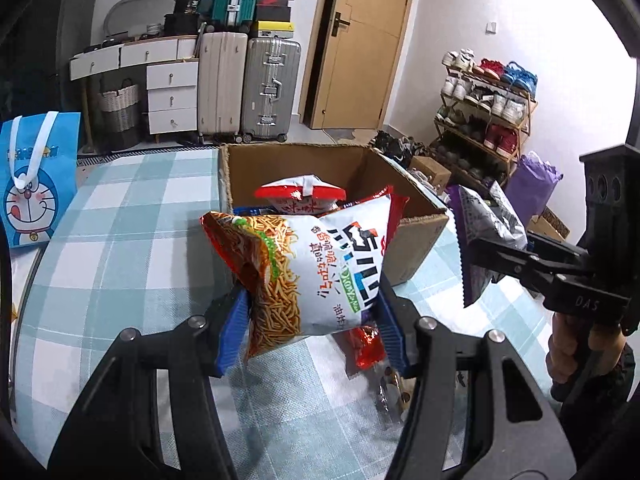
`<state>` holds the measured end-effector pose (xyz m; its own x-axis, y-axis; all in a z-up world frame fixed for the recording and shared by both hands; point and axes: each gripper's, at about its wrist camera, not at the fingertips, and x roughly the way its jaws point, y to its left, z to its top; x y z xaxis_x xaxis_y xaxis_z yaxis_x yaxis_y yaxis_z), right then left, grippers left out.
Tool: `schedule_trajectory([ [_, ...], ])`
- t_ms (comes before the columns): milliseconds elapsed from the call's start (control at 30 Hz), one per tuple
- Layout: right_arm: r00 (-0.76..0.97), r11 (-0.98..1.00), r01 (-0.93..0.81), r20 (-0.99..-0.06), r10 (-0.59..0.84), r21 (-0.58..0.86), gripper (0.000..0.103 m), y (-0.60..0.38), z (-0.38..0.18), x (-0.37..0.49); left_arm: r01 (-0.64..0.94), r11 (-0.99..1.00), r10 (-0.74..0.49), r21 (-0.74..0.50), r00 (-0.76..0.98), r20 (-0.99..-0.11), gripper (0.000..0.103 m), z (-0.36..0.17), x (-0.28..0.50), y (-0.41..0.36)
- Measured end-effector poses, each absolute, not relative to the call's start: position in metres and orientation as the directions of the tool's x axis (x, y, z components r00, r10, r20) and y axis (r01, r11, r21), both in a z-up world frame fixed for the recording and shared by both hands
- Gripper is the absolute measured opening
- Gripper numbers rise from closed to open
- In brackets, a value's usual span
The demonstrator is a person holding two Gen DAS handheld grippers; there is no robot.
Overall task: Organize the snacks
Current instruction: 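Lift both bags and lower them into the box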
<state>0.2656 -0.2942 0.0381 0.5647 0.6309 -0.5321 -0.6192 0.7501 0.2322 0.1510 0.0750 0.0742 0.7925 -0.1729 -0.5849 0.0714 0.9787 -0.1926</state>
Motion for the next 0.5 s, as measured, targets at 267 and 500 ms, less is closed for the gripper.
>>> schedule_trajectory([
  [267, 0.588, 0.755, -0.605, -0.496, 0.638, 0.254, 0.054, -0.302, 0.043, 0.265, 0.041, 0.975, -0.159, -0.216, 0.814, -0.559, 0.055, 0.088, 0.146, 0.083],
  [500, 0.600, 0.758, -0.591, -0.479, 0.641, 0.274, 0.054, -0.305, 0.051, 0.273, 0.027, 0.975, -0.145, -0.220, 0.828, -0.542, 0.055, 0.105, 0.151, 0.087],
])
